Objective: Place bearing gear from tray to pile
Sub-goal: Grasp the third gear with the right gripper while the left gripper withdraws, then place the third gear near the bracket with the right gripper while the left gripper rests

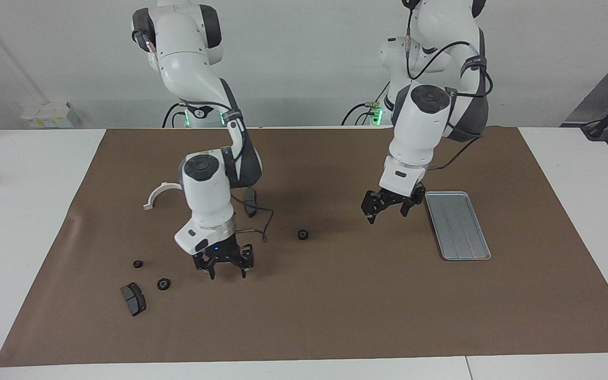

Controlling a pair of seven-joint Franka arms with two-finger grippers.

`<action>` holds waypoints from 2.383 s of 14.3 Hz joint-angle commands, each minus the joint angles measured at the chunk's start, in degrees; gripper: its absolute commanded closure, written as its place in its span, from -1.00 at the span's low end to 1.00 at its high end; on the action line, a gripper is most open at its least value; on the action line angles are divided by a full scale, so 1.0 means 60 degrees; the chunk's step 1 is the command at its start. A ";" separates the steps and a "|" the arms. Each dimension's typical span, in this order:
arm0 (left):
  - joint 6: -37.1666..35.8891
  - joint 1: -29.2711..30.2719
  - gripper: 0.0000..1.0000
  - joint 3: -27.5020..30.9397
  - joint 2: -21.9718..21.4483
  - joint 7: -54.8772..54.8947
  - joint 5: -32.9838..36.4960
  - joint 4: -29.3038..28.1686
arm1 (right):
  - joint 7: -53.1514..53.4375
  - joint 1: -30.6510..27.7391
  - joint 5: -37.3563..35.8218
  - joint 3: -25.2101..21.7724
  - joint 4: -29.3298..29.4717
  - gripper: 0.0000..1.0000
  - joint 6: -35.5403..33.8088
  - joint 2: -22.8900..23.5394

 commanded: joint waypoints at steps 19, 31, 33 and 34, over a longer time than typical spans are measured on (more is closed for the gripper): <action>-0.4678 0.2228 -1.00 0.0120 -0.2879 0.4099 -0.0668 0.0086 | 0.2038 0.2458 0.0052 -0.0055 -0.0443 -0.24 -0.1128 -0.0053; -0.5250 0.2345 -1.00 0.0311 -0.2764 0.4099 -0.1078 0.1007 | 0.2243 0.2472 0.0052 -0.0055 -0.0707 0.28 -0.1289 -0.0199; -0.5134 0.2316 -1.00 0.0311 -0.2822 0.4201 -0.1049 0.0747 | 0.2272 0.2458 0.0052 -0.0055 -0.0707 0.47 -0.1289 -0.0199; -0.5046 0.2287 -1.00 0.0296 -0.2924 0.4231 -0.1005 0.0513 | 0.2272 0.2458 0.0052 -0.0055 -0.0707 0.54 -0.1289 -0.0185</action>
